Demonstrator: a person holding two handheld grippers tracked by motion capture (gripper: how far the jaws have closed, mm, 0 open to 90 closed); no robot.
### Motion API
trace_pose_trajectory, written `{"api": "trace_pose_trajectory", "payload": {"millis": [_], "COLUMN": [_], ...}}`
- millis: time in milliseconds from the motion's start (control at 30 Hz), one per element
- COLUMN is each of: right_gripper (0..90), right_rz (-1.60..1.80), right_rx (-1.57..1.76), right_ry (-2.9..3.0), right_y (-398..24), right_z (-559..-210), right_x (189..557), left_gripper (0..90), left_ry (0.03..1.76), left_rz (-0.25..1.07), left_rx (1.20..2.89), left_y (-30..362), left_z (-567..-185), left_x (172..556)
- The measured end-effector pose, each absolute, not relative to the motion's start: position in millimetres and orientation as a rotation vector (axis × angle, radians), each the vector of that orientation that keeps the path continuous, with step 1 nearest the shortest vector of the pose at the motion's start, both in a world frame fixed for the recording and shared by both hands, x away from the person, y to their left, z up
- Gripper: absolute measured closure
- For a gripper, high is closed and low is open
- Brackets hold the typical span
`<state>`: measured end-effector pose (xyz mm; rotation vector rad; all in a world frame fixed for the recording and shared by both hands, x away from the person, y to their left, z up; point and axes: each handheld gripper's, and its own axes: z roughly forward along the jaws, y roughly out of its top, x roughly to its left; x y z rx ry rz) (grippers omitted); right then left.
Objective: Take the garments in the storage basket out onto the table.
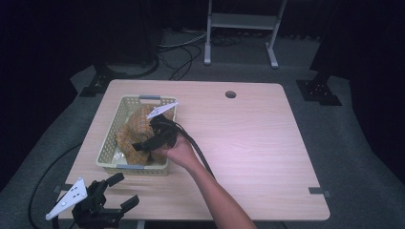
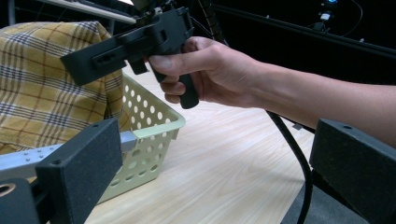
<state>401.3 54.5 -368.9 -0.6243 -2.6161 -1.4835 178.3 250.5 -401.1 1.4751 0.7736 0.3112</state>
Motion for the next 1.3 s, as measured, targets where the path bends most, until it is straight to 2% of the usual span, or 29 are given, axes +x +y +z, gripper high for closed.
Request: {"api": "trace_pose_trajectory", "payload": {"millis": [67, 333, 733, 933, 1300], "right_gripper": [15.6, 41.9, 66.5, 70.4, 71.0], "right_rz": [-1.486, -1.466, -1.467, -1.480, -1.536], "right_rx": [-0.634, -0.677, -0.733, -0.779, -0.861], "right_ry": [-2.618, -2.663, -2.682, -2.647, -2.595], "right_y": [55, 53, 52, 49, 42], "right_z": [-369, -367, -366, -368, -364], "right_x": [402, 402, 399, 398, 396], "left_gripper": [2.7, 2.6, 2.6, 2.6, 2.6], "left_ry": [0.774, 0.774, 0.772, 0.773, 0.773], "left_rz": [0.310, 0.313, 0.310, 0.312, 0.315], "left_rx": [1.476, 1.473, 1.476, 1.479, 1.478], "left_y": [250, 250, 249, 249, 249], "left_z": [-401, -401, -401, -401, -401], "left_x": [178, 178, 178, 179, 178]}}
